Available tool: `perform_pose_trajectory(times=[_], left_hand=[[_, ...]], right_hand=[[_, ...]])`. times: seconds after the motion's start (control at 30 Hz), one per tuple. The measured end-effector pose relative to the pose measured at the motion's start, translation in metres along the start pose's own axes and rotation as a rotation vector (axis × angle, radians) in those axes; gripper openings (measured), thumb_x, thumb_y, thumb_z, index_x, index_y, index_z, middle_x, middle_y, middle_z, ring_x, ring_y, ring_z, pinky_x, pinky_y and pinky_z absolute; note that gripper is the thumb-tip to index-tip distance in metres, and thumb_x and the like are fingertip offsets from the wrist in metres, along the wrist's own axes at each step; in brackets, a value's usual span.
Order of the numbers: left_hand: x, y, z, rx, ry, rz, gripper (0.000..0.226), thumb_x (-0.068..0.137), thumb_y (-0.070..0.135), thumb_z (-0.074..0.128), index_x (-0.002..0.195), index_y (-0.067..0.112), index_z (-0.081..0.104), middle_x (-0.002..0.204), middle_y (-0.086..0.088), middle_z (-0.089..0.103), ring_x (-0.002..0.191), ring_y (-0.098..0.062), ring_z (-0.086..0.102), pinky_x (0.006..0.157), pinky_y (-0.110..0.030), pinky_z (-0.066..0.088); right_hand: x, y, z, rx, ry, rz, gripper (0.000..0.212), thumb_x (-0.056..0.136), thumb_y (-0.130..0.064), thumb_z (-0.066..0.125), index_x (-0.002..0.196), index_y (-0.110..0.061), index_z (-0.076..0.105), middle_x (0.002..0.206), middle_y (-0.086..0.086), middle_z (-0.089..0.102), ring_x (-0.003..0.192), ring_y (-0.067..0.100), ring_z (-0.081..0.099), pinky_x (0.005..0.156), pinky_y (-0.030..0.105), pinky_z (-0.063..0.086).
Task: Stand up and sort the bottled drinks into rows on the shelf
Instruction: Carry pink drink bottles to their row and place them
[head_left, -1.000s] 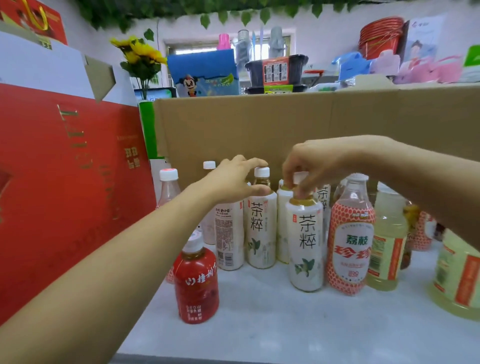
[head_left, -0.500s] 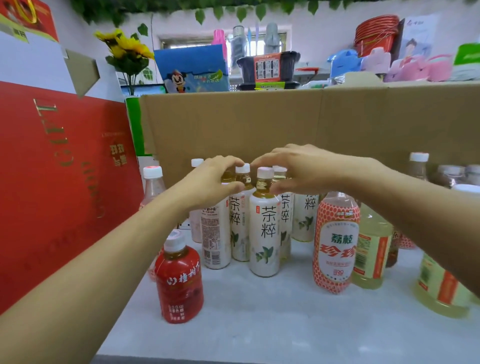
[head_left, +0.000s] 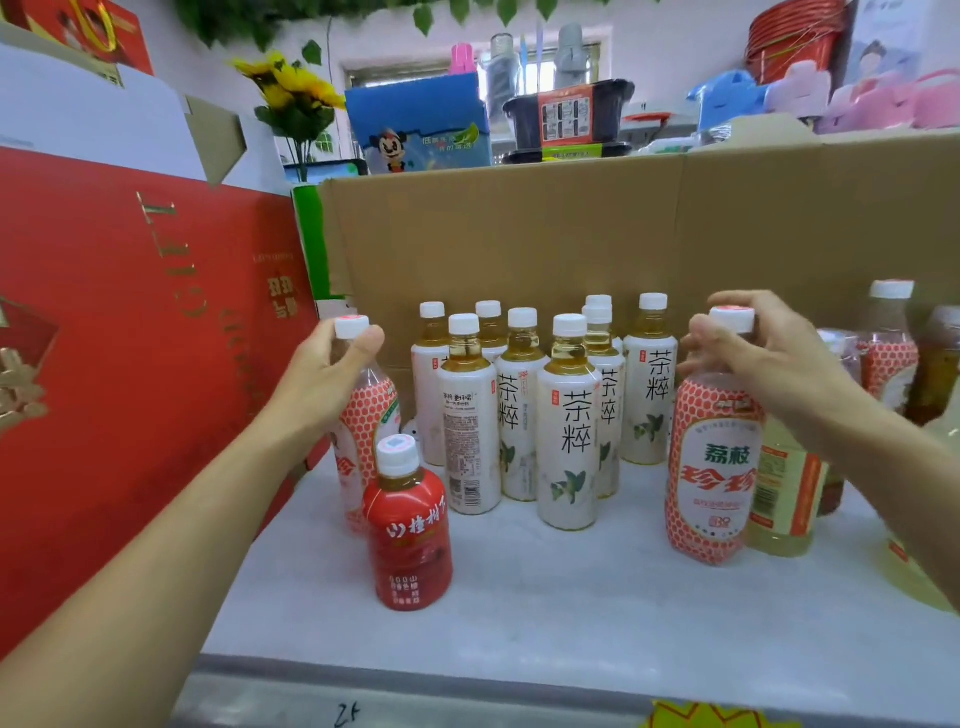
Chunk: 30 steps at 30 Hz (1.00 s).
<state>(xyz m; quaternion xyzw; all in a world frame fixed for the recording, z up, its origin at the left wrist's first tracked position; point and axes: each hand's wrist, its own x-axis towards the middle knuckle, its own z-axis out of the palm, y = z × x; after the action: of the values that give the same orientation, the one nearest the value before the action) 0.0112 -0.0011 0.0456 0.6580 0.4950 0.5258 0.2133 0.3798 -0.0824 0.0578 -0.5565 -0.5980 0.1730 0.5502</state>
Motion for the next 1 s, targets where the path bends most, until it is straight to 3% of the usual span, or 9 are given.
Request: perform_pose_trajectory(times=[0.07,0.13,0.3,0.5,0.63,0.73,0.8,0.9,1.0], left_hand=[[-0.002,-0.004,0.002,-0.024,-0.049,0.016,0.046,0.100,0.047,0.047,0.131,0.014,0.052,0.110,0.000,0.070,0.100,-0.008,0.066,0.090,-0.030,0.053],[-0.005,-0.004,0.003,-0.014,-0.034,0.046,0.040,0.102,0.043,0.043,0.129,0.013,0.050,0.103,-0.002,0.071,0.090,-0.002,0.065,0.076,-0.018,0.048],[-0.015,-0.013,-0.007,0.007,0.084,0.136,0.029,0.101,0.049,0.043,0.112,0.022,0.050,0.091,-0.002,0.069,0.087,-0.013,0.064,0.086,-0.038,0.048],[-0.041,-0.012,-0.027,-0.017,0.179,0.182,0.019,0.097,0.056,0.050,0.096,0.037,0.053,0.089,-0.004,0.071,0.077,-0.014,0.064,0.076,-0.037,0.050],[-0.063,-0.009,-0.027,-0.091,0.222,0.142,0.015,0.096,0.053,0.055,0.096,0.037,0.055,0.097,-0.007,0.071,0.085,-0.017,0.067,0.080,-0.040,0.053],[-0.082,-0.017,-0.022,-0.163,0.248,0.056,0.025,0.085,0.054,0.069,0.096,0.035,0.057,0.098,0.001,0.068,0.090,-0.019,0.067,0.083,-0.042,0.055],[-0.097,-0.027,-0.014,-0.201,0.259,-0.016,0.045,0.071,0.053,0.081,0.104,0.035,0.055,0.102,0.003,0.067,0.092,-0.017,0.068,0.082,-0.039,0.055],[-0.115,-0.047,-0.004,-0.178,0.231,-0.127,0.064,0.068,0.043,0.087,0.119,0.024,0.053,0.113,-0.002,0.067,0.104,-0.023,0.066,0.090,-0.043,0.053],[-0.125,-0.052,-0.003,-0.135,0.164,-0.190,0.073,0.070,0.051,0.081,0.131,0.022,0.051,0.117,0.002,0.067,0.106,-0.017,0.065,0.092,-0.043,0.052]], right_hand=[[-0.003,0.006,0.005,-0.010,0.020,0.008,0.036,0.098,-0.042,0.052,0.123,-0.016,0.050,0.102,0.004,0.072,0.093,0.020,0.070,0.083,0.043,0.056],[-0.006,0.008,0.008,-0.028,0.030,-0.004,0.036,0.099,-0.045,0.049,0.118,-0.015,0.051,0.100,0.002,0.072,0.093,0.019,0.069,0.075,0.037,0.054],[-0.013,0.008,0.012,-0.076,0.081,-0.092,0.038,0.097,-0.048,0.047,0.112,-0.013,0.053,0.093,0.003,0.071,0.088,0.016,0.069,0.072,0.031,0.051],[-0.035,0.000,0.022,0.010,0.077,-0.133,0.043,0.094,-0.054,0.050,0.104,-0.013,0.060,0.087,0.003,0.071,0.077,0.013,0.070,0.071,0.033,0.054],[-0.063,0.003,0.027,0.128,0.025,-0.095,0.035,0.083,-0.052,0.055,0.104,-0.025,0.057,0.095,-0.004,0.066,0.085,0.011,0.066,0.070,0.030,0.050],[-0.082,0.018,0.029,0.173,0.028,-0.031,0.056,0.070,-0.046,0.068,0.119,-0.023,0.051,0.103,-0.002,0.064,0.091,0.011,0.065,0.075,0.033,0.050],[-0.089,0.031,0.030,0.187,0.006,0.031,0.068,0.063,-0.038,0.078,0.122,-0.026,0.046,0.106,0.000,0.064,0.094,0.014,0.065,0.081,0.038,0.051],[-0.098,0.047,0.034,0.171,-0.028,0.082,0.066,0.067,-0.022,0.086,0.118,-0.028,0.044,0.106,0.000,0.064,0.097,0.016,0.064,0.086,0.043,0.052],[-0.102,0.052,0.036,0.146,-0.023,0.048,0.063,0.071,-0.022,0.086,0.118,-0.022,0.045,0.106,-0.002,0.064,0.096,0.014,0.064,0.083,0.039,0.054]])
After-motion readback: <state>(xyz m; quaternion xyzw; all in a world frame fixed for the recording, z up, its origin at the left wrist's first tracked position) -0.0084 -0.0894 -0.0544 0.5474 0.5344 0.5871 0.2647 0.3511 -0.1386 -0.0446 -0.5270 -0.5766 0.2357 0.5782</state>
